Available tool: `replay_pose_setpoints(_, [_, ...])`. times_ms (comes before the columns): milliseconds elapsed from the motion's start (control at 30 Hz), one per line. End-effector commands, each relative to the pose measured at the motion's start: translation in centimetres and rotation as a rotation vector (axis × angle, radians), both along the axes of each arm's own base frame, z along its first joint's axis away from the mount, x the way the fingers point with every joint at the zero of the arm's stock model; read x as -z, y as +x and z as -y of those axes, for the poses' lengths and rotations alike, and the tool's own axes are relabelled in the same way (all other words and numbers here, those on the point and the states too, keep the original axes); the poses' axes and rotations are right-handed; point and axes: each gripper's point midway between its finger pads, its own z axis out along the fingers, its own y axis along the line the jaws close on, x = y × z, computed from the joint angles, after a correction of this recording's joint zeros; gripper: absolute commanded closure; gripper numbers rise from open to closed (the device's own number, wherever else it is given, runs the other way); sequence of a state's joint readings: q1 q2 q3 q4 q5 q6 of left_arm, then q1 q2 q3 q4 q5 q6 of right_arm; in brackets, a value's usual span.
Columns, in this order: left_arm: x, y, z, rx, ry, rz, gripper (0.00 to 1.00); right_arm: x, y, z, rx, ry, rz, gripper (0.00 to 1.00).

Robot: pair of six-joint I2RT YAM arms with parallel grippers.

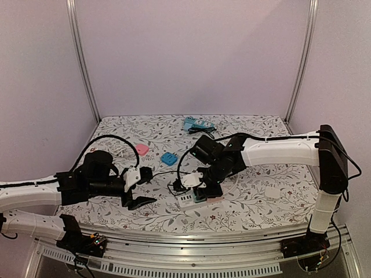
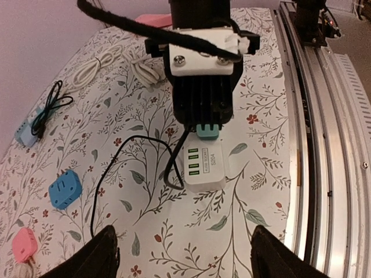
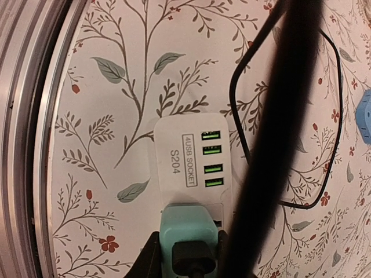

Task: Insert the plug
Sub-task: Insert the plug into the socket.

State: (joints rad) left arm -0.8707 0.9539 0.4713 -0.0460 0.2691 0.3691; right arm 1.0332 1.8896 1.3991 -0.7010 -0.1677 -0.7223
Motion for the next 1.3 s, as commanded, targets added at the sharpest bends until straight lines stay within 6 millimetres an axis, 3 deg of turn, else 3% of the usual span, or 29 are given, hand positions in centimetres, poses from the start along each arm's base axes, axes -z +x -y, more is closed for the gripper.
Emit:
replay_pose_setpoints(0, [-0.2,-0.4,0.3,0.005,-0.027,-0.007,0.23,4.0,-0.7,1.4,0.056,-0.075,-0.079,1.00])
replay_pose_setpoints(167, [-0.2,-0.3,0.4,0.002,-0.026,-0.020,0.23,5.6,-0.1,2.5,0.100,-0.086,-0.085,0.99])
replay_pose_setpoints(267, [-0.1,-0.3,0.5,0.006,-0.020,-0.024,0.23,5.6,0.1,2.8,0.120,-0.094,-0.075,0.91])
replay_pose_setpoints(433, [0.1,-0.3,0.7,0.013,-0.013,-0.022,0.23,3.2,0.5,1.9,0.122,-0.038,-0.040,0.80])
replay_pose_setpoints(567, [-0.3,-0.1,0.9,0.018,-0.015,-0.011,0.23,1.8,0.8,1.8,0.118,-0.016,-0.019,0.63])
replay_pose_setpoints(867, [-0.5,-0.1,0.8,0.023,-0.008,0.007,0.23,-1.2,0.8,-0.1,0.083,0.057,0.012,0.50])
replay_pose_setpoints(1000, [-0.5,-0.1,0.8,0.027,-0.009,0.012,0.23,-2.5,0.9,-0.6,0.073,0.088,0.021,0.32])
replay_pose_setpoints(1100, [-0.5,-0.1,0.9,0.030,-0.007,0.011,0.23,-3.5,0.9,-0.8,0.069,0.111,0.028,0.03])
replay_pose_setpoints(1267, [-0.4,-0.3,0.9,0.038,-0.003,0.003,0.22,-4.6,1.2,-0.8,0.078,0.129,0.052,0.01])
